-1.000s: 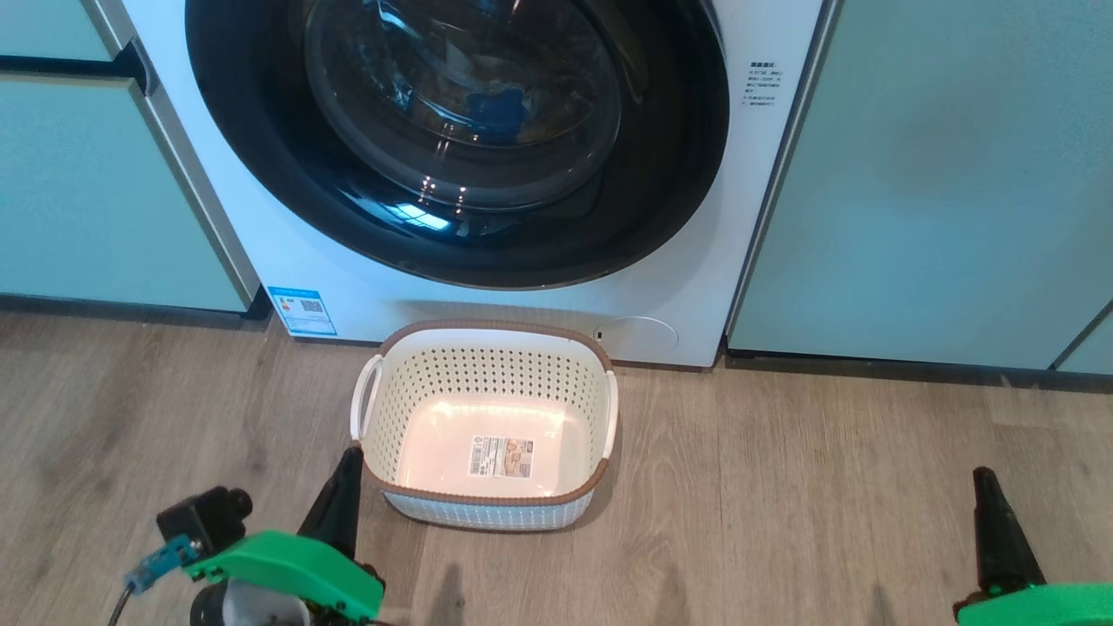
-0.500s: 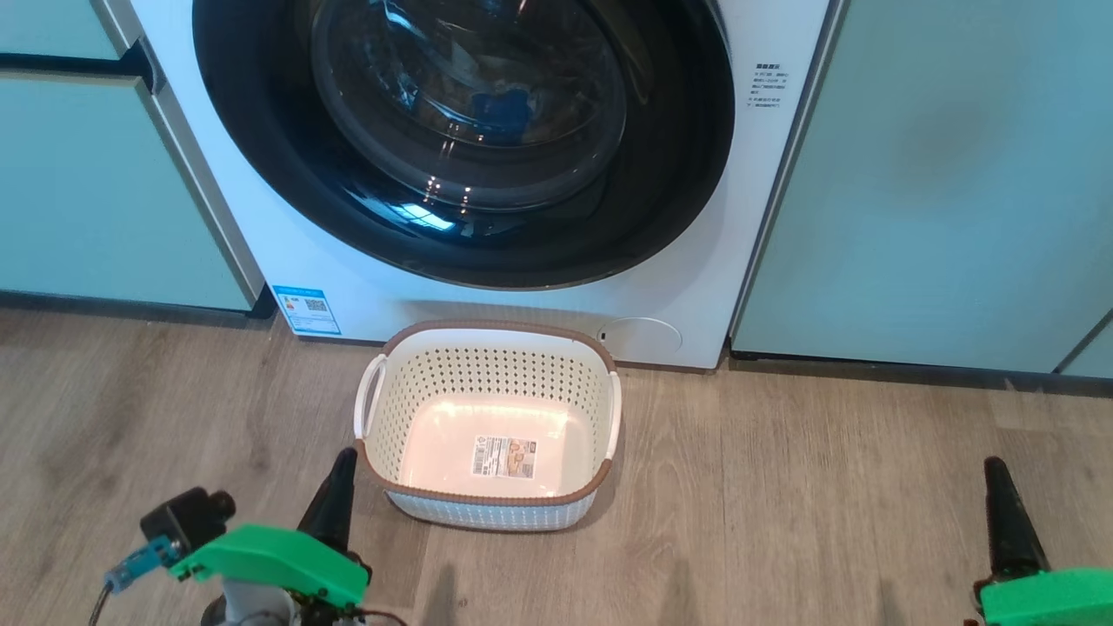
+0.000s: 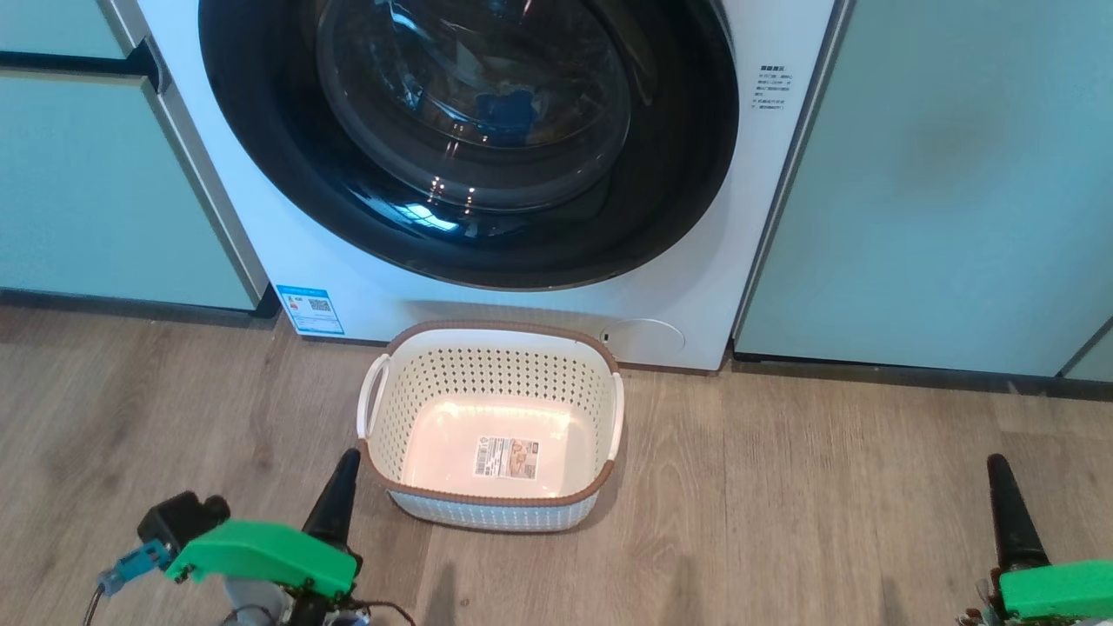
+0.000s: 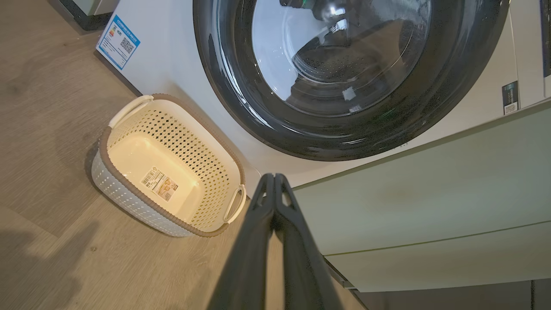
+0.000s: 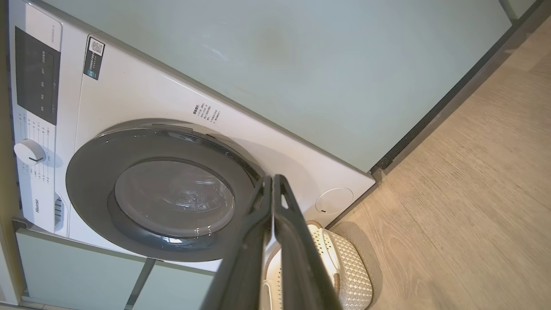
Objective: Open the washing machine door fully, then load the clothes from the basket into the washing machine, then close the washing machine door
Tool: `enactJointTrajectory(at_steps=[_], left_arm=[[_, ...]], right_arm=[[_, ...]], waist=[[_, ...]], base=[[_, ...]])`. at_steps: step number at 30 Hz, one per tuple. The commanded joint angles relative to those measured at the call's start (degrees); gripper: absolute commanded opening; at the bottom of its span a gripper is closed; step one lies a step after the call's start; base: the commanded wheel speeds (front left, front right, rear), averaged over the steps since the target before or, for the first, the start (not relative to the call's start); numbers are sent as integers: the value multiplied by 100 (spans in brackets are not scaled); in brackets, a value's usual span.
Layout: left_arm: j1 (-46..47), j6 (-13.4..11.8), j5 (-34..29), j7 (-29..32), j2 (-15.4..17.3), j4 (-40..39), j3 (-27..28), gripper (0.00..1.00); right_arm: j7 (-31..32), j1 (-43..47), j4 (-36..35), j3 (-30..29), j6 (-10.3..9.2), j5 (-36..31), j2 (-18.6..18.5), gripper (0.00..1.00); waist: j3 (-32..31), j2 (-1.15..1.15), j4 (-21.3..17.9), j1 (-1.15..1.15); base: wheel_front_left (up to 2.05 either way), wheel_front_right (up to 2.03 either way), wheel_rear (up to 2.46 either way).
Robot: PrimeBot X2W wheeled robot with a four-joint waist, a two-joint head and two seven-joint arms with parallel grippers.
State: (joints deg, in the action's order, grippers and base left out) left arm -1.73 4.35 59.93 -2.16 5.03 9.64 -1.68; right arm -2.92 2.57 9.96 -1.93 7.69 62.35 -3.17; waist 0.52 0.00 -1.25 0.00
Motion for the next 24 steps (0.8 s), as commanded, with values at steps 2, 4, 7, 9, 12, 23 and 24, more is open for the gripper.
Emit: enactJointTrajectory(at_steps=[2,4,7,9,12,23,24], left_arm=[[383,50,239,55,38,-136,214,0],[400,62,373,84,32,-111,233,0],[426,79,575,129,23,-75,262,0],[443,90,709,158,17,-50,282,0],[468,107,909,203,7,-13,311,0],[562,170,1642,367,-28,122,421,0],[571,175,1709,382,-31,134,431,0]], right_arm=[[73,-338,-138,15,-12,235,-126,0],[102,-360,-115,6,-12,362,-127,0],[145,-393,-81,-9,-13,553,-128,0],[174,-415,-58,-20,-13,679,-129,0],[218,-449,-24,-35,-14,869,-130,0],[381,-571,101,-94,-15,1562,-132,0],[395,-582,113,-100,-16,1625,-132,0]], waist=[[-2,0,6,0],[-3,0,11,0],[-5,0,19,0],[-7,0,24,0],[-9,0,32,0],[-16,0,60,0],[-17,0,62,0]], base=[[0,0,0],[0,0,0],[0,0,0],[0,0,0],[0,0,0],[0,0,0],[0,0,0]])
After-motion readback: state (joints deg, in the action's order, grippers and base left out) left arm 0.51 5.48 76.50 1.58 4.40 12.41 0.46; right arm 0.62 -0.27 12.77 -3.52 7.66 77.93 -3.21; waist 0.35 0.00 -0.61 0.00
